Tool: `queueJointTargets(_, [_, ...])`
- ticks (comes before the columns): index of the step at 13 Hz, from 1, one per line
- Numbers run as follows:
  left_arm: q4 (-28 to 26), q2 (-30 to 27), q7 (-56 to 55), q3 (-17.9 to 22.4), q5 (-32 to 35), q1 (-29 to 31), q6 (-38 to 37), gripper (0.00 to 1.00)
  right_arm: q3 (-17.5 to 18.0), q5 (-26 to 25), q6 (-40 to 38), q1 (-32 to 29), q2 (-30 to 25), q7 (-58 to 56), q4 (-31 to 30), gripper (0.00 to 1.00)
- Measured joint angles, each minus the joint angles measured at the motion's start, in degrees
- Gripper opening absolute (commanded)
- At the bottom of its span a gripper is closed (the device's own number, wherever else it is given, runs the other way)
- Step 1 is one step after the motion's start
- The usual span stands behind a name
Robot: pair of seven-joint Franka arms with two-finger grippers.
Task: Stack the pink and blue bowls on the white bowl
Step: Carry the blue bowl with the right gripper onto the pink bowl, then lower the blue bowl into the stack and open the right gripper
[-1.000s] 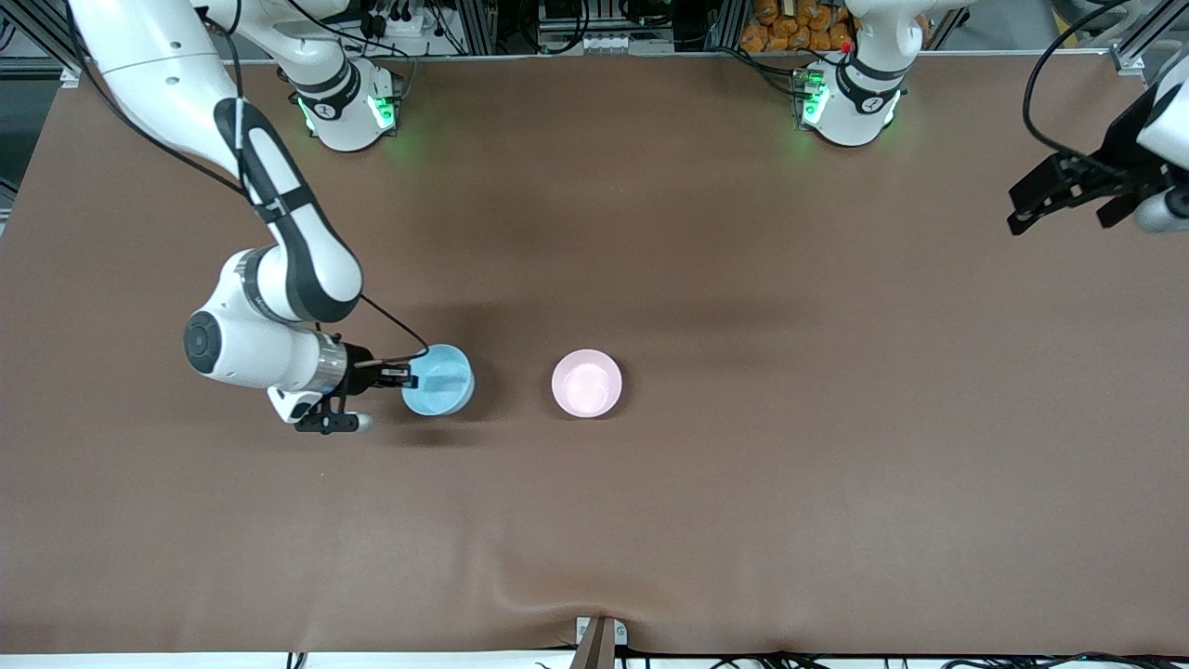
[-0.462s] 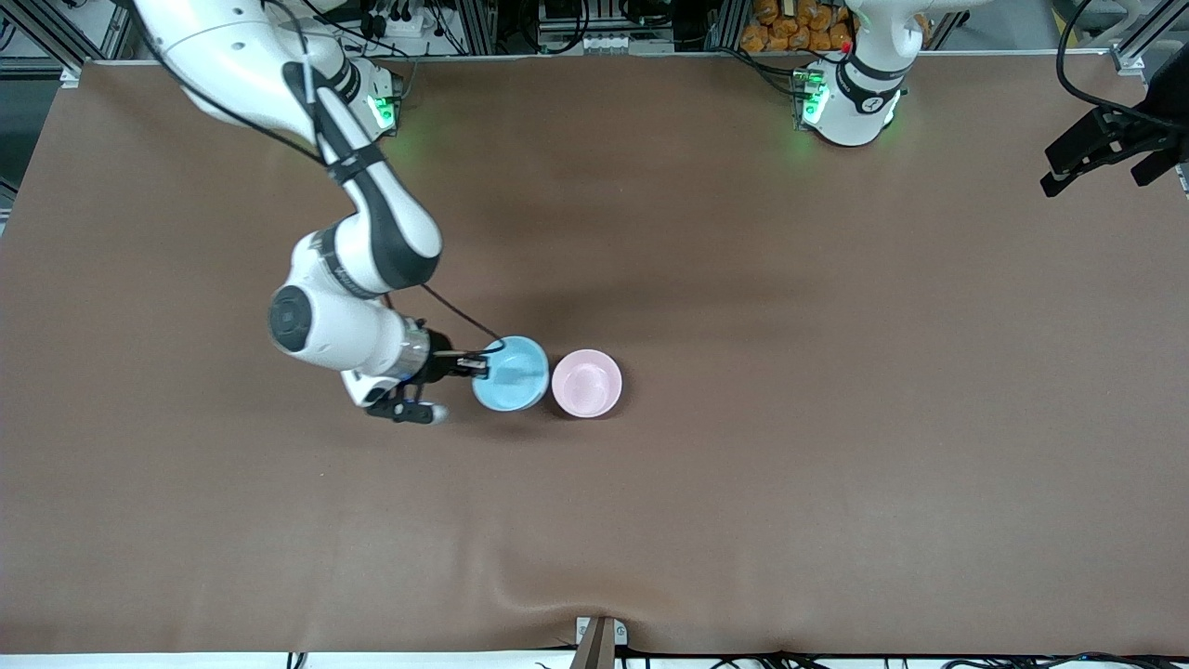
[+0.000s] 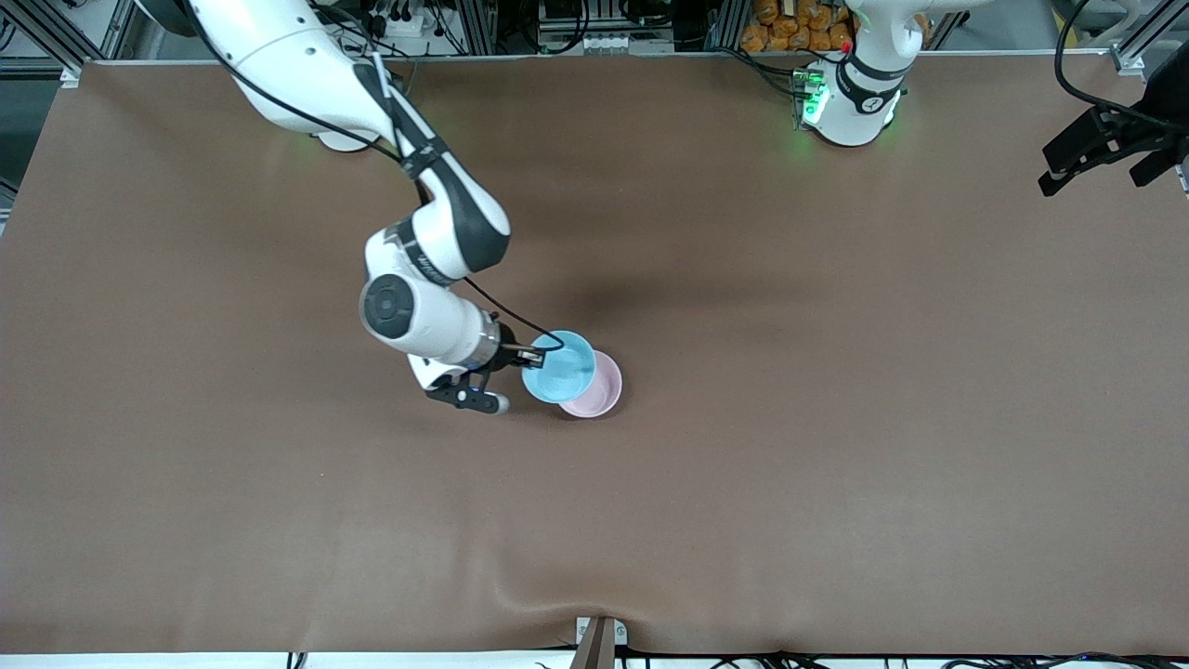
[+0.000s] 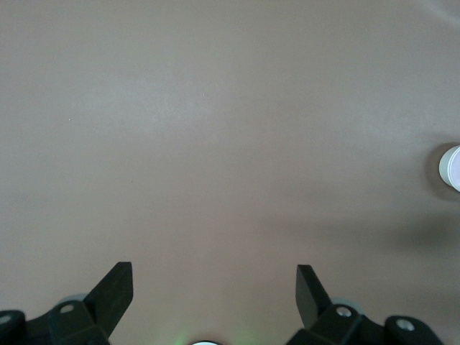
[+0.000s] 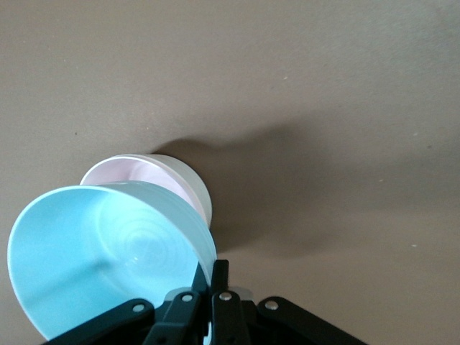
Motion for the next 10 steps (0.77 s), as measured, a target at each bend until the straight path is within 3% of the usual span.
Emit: queueJointTargets(10, [0.0,-0.04,1.3,-0.18,0.0,-0.5,-0.88,1.0,-1.37,-1.54,0.13,2.55,6.92,3.4,7.14,0.0])
